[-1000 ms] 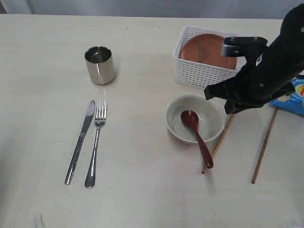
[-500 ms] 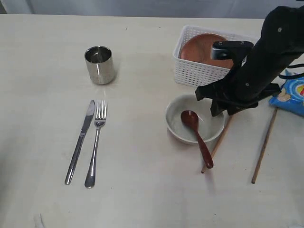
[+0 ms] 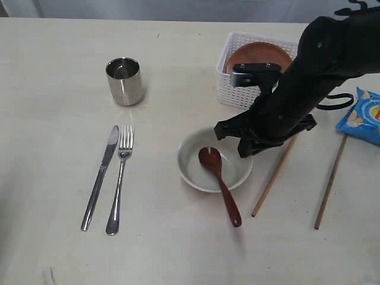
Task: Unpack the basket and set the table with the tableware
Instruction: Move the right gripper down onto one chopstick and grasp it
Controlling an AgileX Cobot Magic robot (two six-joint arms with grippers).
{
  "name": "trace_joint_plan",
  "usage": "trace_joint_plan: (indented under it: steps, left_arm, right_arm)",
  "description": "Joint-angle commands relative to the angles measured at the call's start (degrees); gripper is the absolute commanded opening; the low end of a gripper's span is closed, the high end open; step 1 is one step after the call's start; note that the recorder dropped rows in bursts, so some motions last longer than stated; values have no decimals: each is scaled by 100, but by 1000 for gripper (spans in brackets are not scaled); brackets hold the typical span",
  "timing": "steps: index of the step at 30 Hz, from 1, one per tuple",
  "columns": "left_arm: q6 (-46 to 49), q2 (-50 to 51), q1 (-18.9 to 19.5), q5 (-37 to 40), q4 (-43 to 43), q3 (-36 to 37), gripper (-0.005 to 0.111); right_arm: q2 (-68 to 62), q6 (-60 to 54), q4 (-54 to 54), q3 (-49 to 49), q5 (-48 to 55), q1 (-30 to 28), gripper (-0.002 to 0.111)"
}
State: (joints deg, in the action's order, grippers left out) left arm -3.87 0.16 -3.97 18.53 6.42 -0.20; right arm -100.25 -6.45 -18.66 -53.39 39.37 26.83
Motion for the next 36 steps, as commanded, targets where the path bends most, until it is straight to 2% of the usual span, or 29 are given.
trace_joint_plan:
  steps: [1,7,33,35,36]
  left_arm:
    - [-3,-16,11,-3,-65,20,0]
    - [-3,-16,11,-3,-65,20,0]
    - [-3,-16,11,-3,-65,20,0]
    - [-3,-16,11,-3,-65,20,0]
    - [-3,-16,11,-3,-65,20,0]
  right_arm:
    - [16,-87,-52,-3,182,295,0]
    - [16,-31,-77,-3,266,539,0]
    - [16,276,125,-354,614,525,0]
    - [3,277,125,-354,637,525,3]
    - [3,277,125,-354,648,525,9]
